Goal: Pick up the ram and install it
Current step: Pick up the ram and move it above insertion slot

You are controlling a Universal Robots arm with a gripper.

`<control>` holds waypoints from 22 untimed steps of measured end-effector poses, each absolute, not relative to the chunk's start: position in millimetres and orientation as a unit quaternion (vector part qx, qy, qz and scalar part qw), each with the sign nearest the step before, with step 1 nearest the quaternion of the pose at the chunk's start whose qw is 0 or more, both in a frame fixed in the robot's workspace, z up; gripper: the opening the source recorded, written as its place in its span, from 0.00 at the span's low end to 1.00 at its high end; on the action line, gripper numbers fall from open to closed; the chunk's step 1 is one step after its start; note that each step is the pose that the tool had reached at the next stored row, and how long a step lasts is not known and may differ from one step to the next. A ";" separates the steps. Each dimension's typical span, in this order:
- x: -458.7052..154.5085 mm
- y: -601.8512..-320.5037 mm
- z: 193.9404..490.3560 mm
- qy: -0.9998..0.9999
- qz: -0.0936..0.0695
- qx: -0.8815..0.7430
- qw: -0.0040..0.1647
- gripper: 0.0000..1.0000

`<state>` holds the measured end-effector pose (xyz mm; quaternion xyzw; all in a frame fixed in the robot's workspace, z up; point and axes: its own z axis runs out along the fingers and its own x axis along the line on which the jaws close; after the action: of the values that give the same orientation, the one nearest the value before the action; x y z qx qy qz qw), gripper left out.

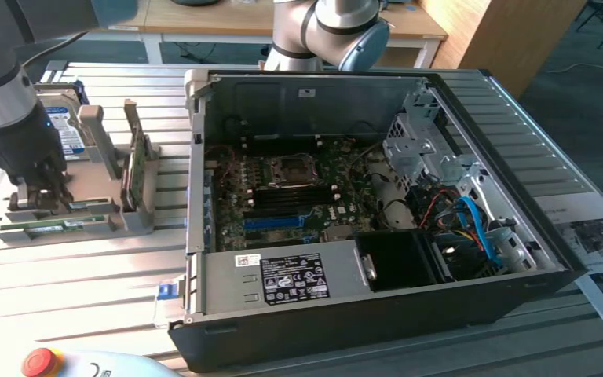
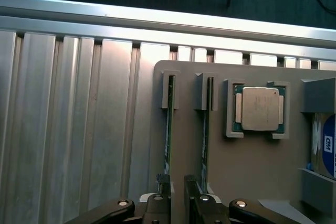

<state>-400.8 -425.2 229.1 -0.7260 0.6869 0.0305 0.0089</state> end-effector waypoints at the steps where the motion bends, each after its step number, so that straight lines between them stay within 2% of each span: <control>1: -400.8 -425.2 228.7 0.687 0.031 -0.726 0.009 0.25; 22: -400.8 -425.6 219.0 0.687 0.031 -0.726 0.009 0.25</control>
<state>-400.8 -425.6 219.0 -0.7261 0.6869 0.0305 0.0090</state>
